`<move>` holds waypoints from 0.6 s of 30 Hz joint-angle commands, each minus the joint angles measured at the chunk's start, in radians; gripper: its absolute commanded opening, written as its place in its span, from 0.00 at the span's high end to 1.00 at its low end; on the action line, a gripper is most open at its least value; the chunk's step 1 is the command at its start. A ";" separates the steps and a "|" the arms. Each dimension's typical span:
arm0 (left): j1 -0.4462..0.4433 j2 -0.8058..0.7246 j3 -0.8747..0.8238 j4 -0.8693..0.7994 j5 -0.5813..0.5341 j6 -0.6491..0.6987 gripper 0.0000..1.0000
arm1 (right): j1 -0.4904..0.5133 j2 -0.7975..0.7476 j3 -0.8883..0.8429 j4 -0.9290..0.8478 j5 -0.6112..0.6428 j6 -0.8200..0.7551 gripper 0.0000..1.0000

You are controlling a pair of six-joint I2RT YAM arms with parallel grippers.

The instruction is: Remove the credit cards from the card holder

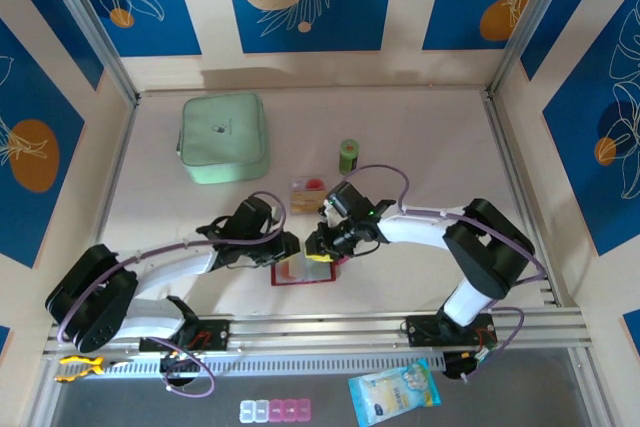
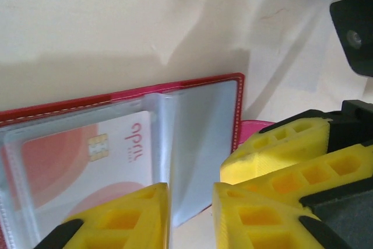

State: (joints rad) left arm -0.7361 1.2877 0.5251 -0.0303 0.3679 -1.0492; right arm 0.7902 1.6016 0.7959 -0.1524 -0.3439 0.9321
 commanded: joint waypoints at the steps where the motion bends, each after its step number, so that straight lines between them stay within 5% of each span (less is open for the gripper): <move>1: -0.019 -0.007 0.034 -0.029 0.022 0.005 0.72 | -0.016 -0.044 -0.009 -0.072 0.027 -0.021 0.72; 18: -0.087 0.133 0.132 0.020 0.032 0.002 0.61 | -0.072 -0.217 -0.072 -0.173 0.113 -0.029 0.71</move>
State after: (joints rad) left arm -0.8059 1.3964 0.6193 -0.0322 0.3775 -1.0470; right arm 0.7250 1.4162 0.7429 -0.2775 -0.2527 0.9138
